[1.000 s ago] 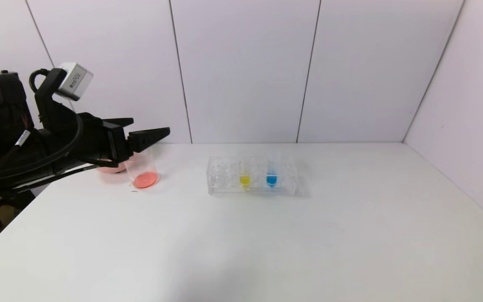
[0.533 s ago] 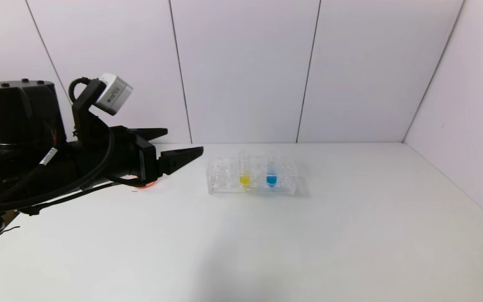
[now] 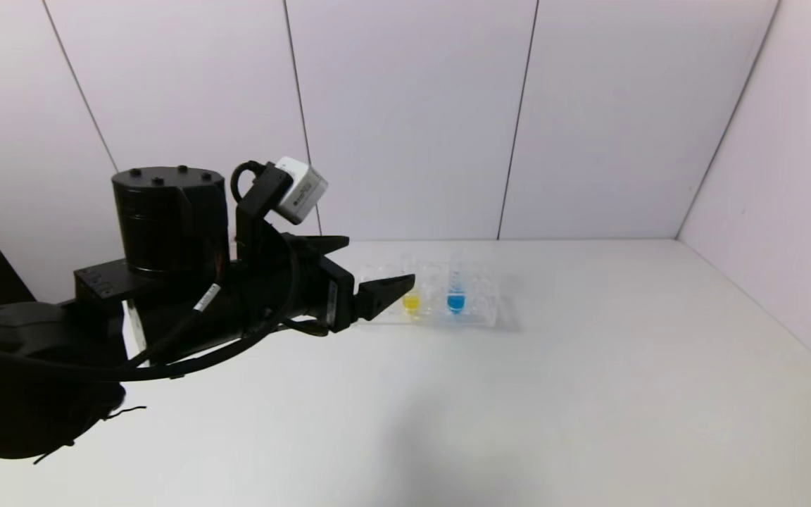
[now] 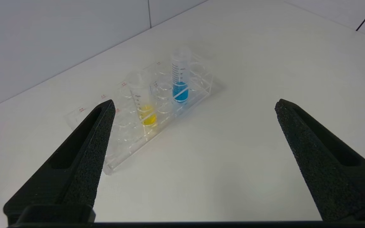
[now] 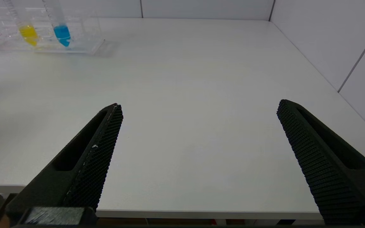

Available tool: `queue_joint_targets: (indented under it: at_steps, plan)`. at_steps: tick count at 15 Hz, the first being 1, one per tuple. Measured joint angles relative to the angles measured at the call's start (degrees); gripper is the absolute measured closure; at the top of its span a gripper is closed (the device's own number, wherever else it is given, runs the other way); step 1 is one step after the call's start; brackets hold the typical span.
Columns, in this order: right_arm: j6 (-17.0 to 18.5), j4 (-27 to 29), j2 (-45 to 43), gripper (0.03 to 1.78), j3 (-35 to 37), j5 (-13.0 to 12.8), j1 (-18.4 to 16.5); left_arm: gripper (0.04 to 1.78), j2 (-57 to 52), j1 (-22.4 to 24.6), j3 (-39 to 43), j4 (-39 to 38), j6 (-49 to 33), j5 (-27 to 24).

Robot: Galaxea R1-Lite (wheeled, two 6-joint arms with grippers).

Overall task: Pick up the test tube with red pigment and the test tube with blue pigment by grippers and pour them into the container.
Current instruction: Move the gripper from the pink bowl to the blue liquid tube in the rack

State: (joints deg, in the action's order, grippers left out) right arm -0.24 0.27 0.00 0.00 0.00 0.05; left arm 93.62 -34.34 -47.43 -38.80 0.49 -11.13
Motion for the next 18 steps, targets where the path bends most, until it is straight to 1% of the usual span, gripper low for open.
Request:
queue_joint_targets:
  at_steps: [2, 3, 5, 9, 14, 18]
  plan:
    - [0.0, 0.0, 0.0, 0.04, 0.0, 0.0, 0.0, 0.06, 3.8, -2.5, -1.0, -4.0, -0.2, 3.6]
    - [0.0, 0.0, 0.0, 0.04, 0.0, 0.0, 0.0, 0.06, 5.5, -3.7, -1.9, -4.7, -0.3, 5.3]
    - [0.0, 0.0, 0.0, 0.04, 0.0, 0.0, 0.0, 0.06, 8.7, -6.1, -3.9, -5.0, -1.0, 9.2]
    - [0.0, 0.0, 0.0, 0.04, 0.0, 0.0, 0.0, 0.06, 15.0, -9.6, -8.9, -5.0, -2.7, 16.1]
    - [0.0, 0.0, 0.0, 0.04, 0.0, 0.0, 0.0, 0.06, 22.6, -12.1, -15.5, -5.1, -5.1, 22.8]
    - [0.0, 0.0, 0.0, 0.04, 0.0, 0.0, 0.0, 0.06, 28.2, -12.8, -21.0, -5.1, -5.3, 30.6]
